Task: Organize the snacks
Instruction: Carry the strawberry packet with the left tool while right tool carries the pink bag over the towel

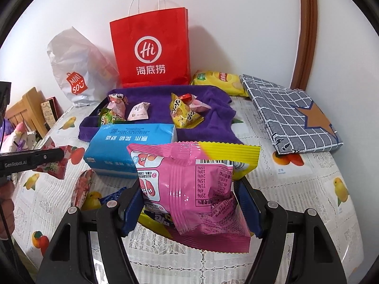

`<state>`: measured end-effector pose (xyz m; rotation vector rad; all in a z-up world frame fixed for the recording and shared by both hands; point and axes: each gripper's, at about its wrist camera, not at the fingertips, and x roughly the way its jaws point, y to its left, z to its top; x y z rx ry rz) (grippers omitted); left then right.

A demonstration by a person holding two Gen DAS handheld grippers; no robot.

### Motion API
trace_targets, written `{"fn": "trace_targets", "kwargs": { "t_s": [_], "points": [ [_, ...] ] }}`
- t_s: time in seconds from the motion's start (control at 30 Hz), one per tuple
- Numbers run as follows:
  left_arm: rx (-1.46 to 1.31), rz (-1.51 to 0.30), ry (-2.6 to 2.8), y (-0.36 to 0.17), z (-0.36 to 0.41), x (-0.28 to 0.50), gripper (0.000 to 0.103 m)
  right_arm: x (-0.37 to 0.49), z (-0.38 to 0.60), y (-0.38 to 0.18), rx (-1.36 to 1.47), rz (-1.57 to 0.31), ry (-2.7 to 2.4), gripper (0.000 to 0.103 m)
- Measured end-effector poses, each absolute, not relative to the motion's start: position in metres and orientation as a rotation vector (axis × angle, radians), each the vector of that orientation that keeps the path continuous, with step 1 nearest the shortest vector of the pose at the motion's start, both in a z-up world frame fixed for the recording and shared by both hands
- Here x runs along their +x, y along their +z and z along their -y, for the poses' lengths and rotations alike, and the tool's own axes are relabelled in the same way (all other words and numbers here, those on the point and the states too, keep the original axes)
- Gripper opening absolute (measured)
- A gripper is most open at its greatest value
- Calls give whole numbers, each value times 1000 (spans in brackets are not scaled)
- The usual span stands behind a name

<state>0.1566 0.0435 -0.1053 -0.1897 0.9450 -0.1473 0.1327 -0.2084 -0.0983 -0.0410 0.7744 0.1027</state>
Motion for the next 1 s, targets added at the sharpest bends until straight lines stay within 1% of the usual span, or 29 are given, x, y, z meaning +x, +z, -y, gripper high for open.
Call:
{"fn": "trace_targets", "kwargs": {
  "t_s": [0.53, 1.0],
  "points": [
    [-162, -923, -157, -94, -33, 150, 35, 143, 206, -84, 5, -746, 109, 72],
    [-140, -909, -166, -77, -23, 170, 35, 177, 194, -60, -5, -724, 128, 72]
  ]
}}
